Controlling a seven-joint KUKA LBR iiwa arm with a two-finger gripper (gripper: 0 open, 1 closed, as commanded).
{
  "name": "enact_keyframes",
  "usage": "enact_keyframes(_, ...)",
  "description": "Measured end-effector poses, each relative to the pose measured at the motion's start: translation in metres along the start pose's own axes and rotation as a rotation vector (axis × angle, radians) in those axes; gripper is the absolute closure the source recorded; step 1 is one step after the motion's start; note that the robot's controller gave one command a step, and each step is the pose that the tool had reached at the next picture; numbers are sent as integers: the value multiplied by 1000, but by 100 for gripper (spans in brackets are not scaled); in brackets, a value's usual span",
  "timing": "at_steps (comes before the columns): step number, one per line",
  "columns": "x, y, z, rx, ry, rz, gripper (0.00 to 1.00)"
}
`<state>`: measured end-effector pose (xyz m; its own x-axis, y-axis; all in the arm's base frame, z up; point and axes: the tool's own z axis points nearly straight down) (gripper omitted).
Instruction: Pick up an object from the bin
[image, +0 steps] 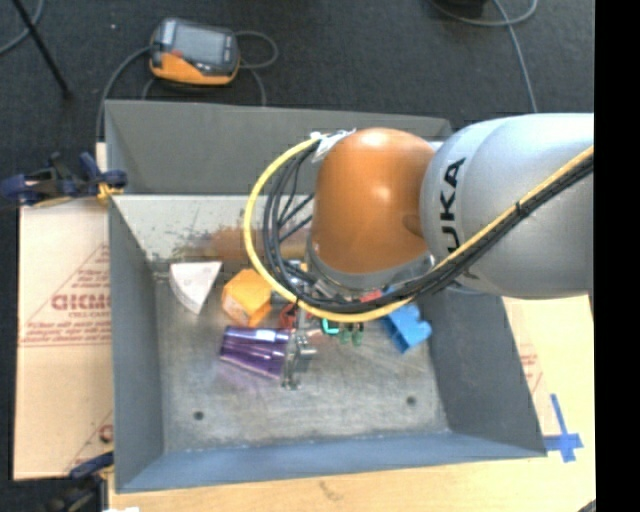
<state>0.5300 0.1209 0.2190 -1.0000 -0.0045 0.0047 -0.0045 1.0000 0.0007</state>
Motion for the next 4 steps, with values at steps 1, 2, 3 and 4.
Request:
enact_keyframes(1, -2, 0, -4, -1, -8, 3, 0)
enact_keyframes(2, -38, -25, 123, -10, -1, 98, 100)
enact_keyframes(3, -39, -25, 123, -11, -2, 100, 100)
enact_keyframes(4, -35, -24, 121, -10, -12, 103, 100)
